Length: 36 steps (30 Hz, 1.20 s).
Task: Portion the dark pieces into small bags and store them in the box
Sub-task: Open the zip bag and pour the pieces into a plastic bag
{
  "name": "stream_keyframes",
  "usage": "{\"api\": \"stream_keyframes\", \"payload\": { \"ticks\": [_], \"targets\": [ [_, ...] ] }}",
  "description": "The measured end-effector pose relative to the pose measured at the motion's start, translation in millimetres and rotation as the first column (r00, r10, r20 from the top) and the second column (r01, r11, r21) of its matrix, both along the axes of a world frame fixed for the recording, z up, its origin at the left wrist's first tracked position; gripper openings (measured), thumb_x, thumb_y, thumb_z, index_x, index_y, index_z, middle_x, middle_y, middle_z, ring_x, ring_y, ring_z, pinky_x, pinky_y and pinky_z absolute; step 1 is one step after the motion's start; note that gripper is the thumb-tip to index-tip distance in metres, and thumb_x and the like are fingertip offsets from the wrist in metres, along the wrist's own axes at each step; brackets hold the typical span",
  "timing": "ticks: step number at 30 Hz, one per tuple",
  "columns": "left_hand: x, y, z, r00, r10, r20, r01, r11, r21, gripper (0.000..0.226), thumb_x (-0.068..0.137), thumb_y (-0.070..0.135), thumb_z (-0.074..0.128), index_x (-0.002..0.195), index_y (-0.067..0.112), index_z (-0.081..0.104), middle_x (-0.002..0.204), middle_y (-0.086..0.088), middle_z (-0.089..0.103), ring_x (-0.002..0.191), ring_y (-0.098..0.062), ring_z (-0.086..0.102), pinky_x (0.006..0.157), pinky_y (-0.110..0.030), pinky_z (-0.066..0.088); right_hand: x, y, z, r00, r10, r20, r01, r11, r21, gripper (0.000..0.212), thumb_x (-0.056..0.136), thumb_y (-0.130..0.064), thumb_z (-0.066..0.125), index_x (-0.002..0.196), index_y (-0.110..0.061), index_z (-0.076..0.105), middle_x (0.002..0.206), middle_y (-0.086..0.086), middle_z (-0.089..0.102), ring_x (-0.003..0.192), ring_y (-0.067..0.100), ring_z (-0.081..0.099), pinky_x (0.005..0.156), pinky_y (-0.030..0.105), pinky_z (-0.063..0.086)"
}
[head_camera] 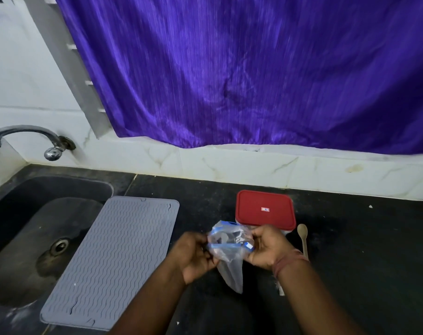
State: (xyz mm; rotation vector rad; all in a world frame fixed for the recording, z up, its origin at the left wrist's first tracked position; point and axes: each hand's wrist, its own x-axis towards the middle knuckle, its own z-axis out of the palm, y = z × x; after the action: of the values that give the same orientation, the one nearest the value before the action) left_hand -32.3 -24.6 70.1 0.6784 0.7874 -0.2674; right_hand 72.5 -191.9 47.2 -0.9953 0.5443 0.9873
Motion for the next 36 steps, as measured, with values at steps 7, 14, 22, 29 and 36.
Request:
{"api": "stream_keyframes", "payload": {
  "ticks": [7, 14, 22, 29, 36],
  "targets": [
    [2.9, -11.4, -6.0, 0.929, -0.358, -0.096, 0.293, 0.552, 0.781, 0.054, 0.093, 0.038, 0.07, 0.141, 0.029, 0.047, 0.119, -0.003, 0.063, 0.099, -0.018, 0.066, 0.075, -0.03, 0.056, -6.5, 5.8, 3.8, 0.988, 0.14, 0.069, -0.135, 0.989, -0.067, 0.013, 0.089, -0.017, 0.068, 0.089, -0.004, 0.068, 0.076, 0.012, 0.061, 0.066, 0.024, 0.061, 0.066, 0.033, 0.051],
    [6.2, -2.2, -13.5, 0.815, -0.524, -0.248, 0.062, -0.347, 0.936, 0.021, 0.094, 0.033, 0.065, 0.114, 0.035, 0.071, 0.121, 0.008, 0.057, 0.093, -0.015, 0.067, 0.077, -0.024, 0.051, 8.9, 0.4, -20.6, 0.901, 0.379, 0.21, -0.315, 0.906, -0.283, 0.065, 0.055, -0.05, 0.093, 0.102, -0.015, 0.064, 0.091, 0.013, 0.054, 0.069, 0.021, 0.05, 0.069, 0.036, 0.04],
    [21.8, -0.2, -4.2, 0.917, -0.295, -0.267, 0.385, 0.49, 0.782, 0.019, 0.099, 0.02, 0.06, 0.104, 0.008, 0.074, 0.093, -0.012, 0.073, 0.083, -0.022, 0.069, 0.069, -0.031, 0.055, -6.1, -7.7, 22.7, 0.35, 0.802, 0.485, -0.31, 0.587, -0.748, 0.029, 0.084, -0.045, 0.075, 0.101, -0.023, 0.065, 0.094, -0.005, 0.068, 0.088, 0.012, 0.064, 0.079, 0.033, 0.053],
    [18.5, 9.7, 0.2, 0.989, 0.014, -0.149, 0.022, 0.971, 0.237, 0.018, 0.103, 0.005, 0.047, 0.102, -0.005, 0.063, 0.094, -0.025, 0.068, 0.085, -0.036, 0.067, 0.069, -0.046, 0.06, -12.6, -12.8, 22.6, 0.666, 0.679, 0.308, -0.296, 0.621, -0.726, 0.028, 0.089, -0.03, 0.074, 0.091, -0.005, 0.062, 0.077, 0.014, 0.065, 0.061, 0.022, 0.062, 0.058, 0.035, 0.06],
    [14.5, 17.4, -10.6, 0.985, -0.027, -0.17, 0.023, 0.999, -0.025, 0.031, 0.102, 0.005, 0.047, 0.129, 0.0, 0.061, 0.103, -0.023, 0.066, 0.081, -0.027, 0.063, 0.064, -0.034, 0.058, -4.5, -4.2, 7.2, 0.993, 0.074, 0.088, -0.064, 0.992, -0.107, 0.008, 0.098, -0.003, 0.057, 0.096, -0.001, 0.065, 0.083, 0.014, 0.07, 0.074, 0.026, 0.068, 0.055, 0.037, 0.062]
  ]
}}
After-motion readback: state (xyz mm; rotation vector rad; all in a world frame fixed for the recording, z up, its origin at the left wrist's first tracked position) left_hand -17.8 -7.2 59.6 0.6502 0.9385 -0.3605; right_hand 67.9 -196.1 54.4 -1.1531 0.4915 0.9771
